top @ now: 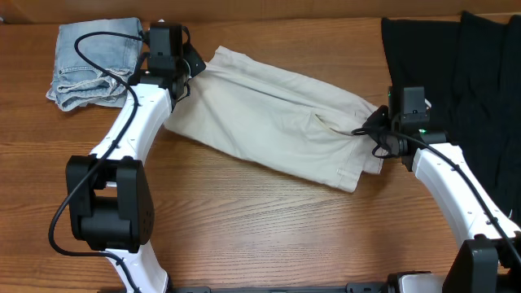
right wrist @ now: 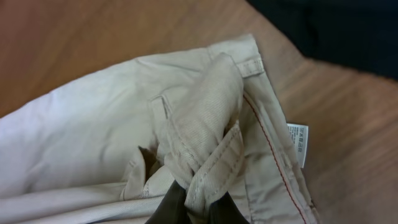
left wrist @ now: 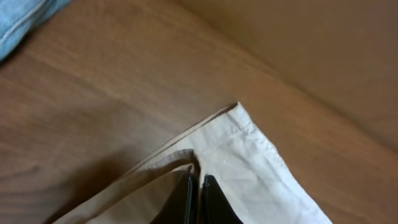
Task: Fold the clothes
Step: 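Lay the hem onto the waistband, folding the shorts in half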
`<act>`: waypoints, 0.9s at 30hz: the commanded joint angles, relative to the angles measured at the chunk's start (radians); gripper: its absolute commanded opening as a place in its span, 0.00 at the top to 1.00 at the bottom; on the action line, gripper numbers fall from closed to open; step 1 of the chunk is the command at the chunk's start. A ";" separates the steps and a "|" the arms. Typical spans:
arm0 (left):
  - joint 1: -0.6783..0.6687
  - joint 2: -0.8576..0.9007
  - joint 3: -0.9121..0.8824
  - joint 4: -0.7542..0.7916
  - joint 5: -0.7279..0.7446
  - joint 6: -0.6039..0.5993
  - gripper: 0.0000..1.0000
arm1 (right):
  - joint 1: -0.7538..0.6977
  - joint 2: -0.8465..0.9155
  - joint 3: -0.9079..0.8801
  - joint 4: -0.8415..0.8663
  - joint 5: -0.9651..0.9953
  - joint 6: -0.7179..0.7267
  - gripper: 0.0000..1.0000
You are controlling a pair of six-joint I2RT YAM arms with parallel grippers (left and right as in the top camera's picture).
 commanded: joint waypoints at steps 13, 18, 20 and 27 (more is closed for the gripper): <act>0.021 0.042 0.016 0.129 -0.111 0.089 0.00 | -0.024 0.103 0.006 0.320 0.086 -0.157 0.00; 0.020 0.042 0.046 0.029 0.014 0.264 0.00 | -0.023 0.092 0.150 0.101 -0.062 -0.257 0.00; 0.019 0.047 0.045 0.017 0.045 0.312 0.00 | -0.020 0.092 0.209 0.014 -0.124 -0.299 0.00; -0.024 0.127 0.046 0.021 0.117 0.480 0.00 | 0.013 0.093 0.310 -0.208 -0.211 -0.333 0.00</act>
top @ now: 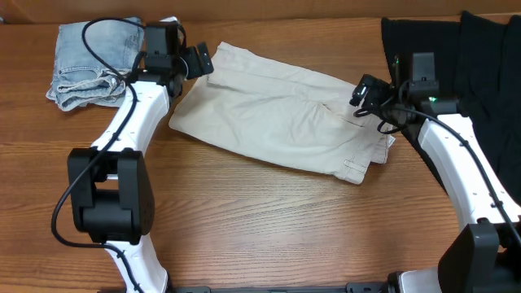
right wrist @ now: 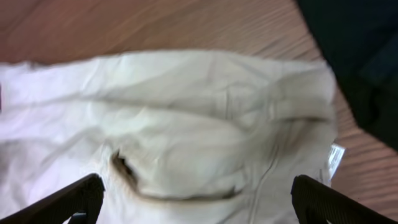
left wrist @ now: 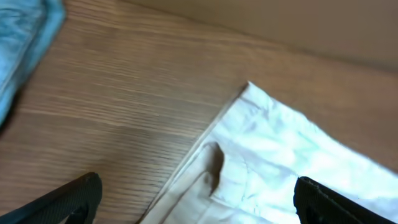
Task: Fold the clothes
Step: 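Lay the hem onto the waistband, folding the shorts in half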
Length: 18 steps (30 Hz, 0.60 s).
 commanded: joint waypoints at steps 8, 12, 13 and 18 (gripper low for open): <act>-0.127 0.174 0.025 -0.121 -0.104 0.166 0.07 | 0.031 -0.013 0.020 -0.058 -0.053 -0.034 0.00; -0.138 0.175 0.023 -0.193 -0.160 0.157 0.04 | 0.031 -0.013 0.020 -0.058 -0.053 -0.034 0.00; -0.138 0.175 0.021 -0.213 -0.162 0.156 0.02 | 0.031 -0.013 0.020 -0.060 -0.053 -0.033 0.00; -0.130 0.175 0.017 -0.393 -0.215 0.068 0.00 | 0.031 -0.013 0.019 -0.077 -0.053 -0.034 0.00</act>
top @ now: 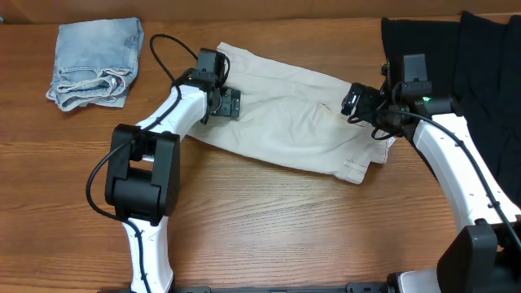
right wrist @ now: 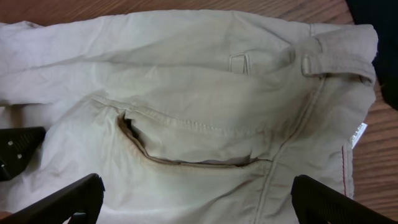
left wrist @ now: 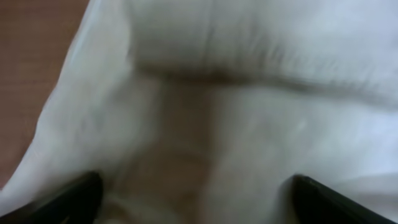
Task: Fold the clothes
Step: 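Lay the hem onto the waistband, folding the shorts in half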
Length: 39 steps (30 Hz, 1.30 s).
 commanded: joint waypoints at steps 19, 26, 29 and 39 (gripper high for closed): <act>0.046 0.003 0.083 -0.640 -0.029 -0.207 0.00 | 0.001 -0.013 0.018 -0.053 0.002 -0.007 0.00; 0.032 -0.008 0.293 -0.639 -0.193 -0.159 0.00 | 0.001 -0.011 -0.002 -0.024 0.001 -0.006 0.00; 0.043 -0.003 0.278 -0.581 -0.266 -0.153 0.00 | 0.001 -0.010 -0.022 -0.013 0.005 -0.006 0.00; 0.051 0.009 0.252 -0.494 -0.175 -0.152 0.17 | 0.001 0.025 -0.022 -0.013 0.028 -0.006 0.00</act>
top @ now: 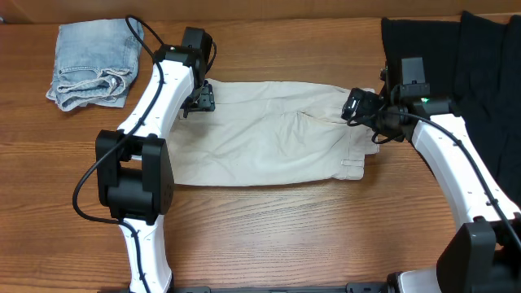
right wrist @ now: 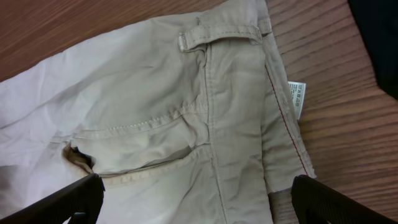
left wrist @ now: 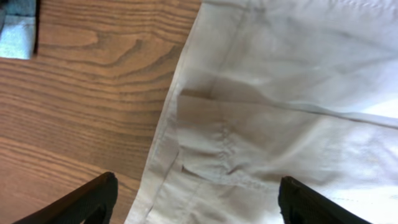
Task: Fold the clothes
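Observation:
The beige pants (top: 269, 134) lie flat across the middle of the table, waistband to the right, hem to the left. My left gripper (top: 198, 98) hovers open over the upper left hem; in the left wrist view its gripper (left wrist: 196, 205) has the hem (left wrist: 205, 137) between spread fingertips (left wrist: 93, 198). My right gripper (top: 356, 106) is open over the waistband end; its wrist view shows the gripper (right wrist: 199, 205) above the back pocket (right wrist: 137, 149), the belt loop (right wrist: 217, 36) and a white label (right wrist: 296, 96).
Folded blue jeans (top: 94, 61) lie at the back left. Black clothes (top: 456, 73) are piled at the back right, close behind my right arm. Bare wood (top: 285, 236) runs along the front of the table.
The pants lay slanted, and now lie straight along the table, spread further toward the front left. My left gripper has moved from the cloth's middle left to its upper left edge. Both grippers stay open.
First both grippers were shut on the pants, left on a hem corner, right on the waistband. Then both were open and the pants lay slanted further back. Then my left gripper was down over the cloth. Now the pants lie flat and straight.

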`<act>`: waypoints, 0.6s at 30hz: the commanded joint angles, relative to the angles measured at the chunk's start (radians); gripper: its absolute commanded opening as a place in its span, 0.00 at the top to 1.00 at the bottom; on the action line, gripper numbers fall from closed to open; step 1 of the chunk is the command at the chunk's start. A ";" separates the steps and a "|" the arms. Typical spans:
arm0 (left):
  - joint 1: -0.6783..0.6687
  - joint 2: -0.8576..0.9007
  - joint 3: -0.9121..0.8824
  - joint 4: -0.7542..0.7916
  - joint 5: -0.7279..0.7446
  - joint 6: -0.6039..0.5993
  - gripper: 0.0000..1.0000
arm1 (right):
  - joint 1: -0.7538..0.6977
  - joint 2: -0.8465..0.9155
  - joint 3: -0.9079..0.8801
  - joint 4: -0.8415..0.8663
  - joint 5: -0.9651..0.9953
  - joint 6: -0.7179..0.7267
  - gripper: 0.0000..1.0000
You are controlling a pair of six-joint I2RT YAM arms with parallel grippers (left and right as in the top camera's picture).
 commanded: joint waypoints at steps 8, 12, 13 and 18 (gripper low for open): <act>0.006 0.031 -0.103 0.127 0.120 0.007 0.33 | 0.001 0.015 -0.006 0.005 0.016 -0.004 0.00; 0.010 0.031 -0.140 0.145 0.081 0.007 0.36 | 0.001 0.015 -0.006 0.006 0.016 -0.004 0.00; 0.011 0.031 -0.142 0.145 0.063 0.007 0.37 | 0.001 0.015 -0.006 0.007 0.016 -0.004 0.00; 0.015 0.031 -0.143 0.153 0.006 0.007 0.40 | 0.001 0.016 -0.006 0.013 0.016 -0.004 0.00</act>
